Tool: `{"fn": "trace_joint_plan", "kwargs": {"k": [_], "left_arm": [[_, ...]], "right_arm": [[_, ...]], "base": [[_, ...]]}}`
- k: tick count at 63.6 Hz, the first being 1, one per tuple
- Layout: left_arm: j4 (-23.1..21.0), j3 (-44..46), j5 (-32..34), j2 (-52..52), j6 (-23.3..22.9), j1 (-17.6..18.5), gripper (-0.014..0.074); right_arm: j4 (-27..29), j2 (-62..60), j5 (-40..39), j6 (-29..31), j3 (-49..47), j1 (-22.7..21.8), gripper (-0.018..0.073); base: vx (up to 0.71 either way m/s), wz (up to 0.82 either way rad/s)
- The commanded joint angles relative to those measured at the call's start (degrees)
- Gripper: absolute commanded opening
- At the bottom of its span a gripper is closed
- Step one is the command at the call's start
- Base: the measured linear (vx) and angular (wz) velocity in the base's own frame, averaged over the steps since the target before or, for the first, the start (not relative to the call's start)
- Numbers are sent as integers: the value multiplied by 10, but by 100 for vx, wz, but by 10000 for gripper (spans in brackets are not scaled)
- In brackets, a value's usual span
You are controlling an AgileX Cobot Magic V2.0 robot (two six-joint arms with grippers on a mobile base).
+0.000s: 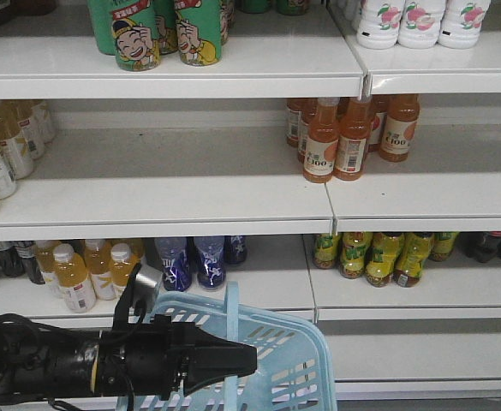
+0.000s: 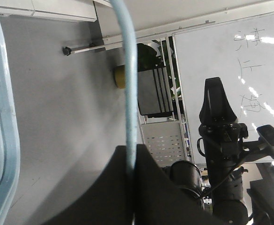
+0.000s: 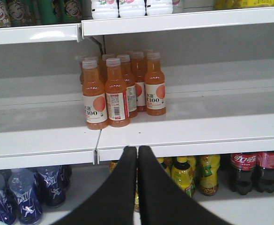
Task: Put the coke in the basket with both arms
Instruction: 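Hold the basket with the left gripper while turning the base away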
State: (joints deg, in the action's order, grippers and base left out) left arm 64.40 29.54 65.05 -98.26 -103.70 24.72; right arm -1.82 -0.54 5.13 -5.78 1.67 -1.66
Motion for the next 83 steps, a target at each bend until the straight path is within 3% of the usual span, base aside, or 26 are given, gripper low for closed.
{"fn": "trace_joint_plan", "kwargs": {"k": [1, 83], "left_arm": [[-21, 8, 137, 26, 5, 3, -7], [-21, 8, 137, 26, 5, 3, -7]], "right_arm": [[-2, -10, -42, 1, 8, -3, -9], [-2, -10, -42, 1, 8, -3, -9]], "base": [[0, -1], [0, -28]]}}
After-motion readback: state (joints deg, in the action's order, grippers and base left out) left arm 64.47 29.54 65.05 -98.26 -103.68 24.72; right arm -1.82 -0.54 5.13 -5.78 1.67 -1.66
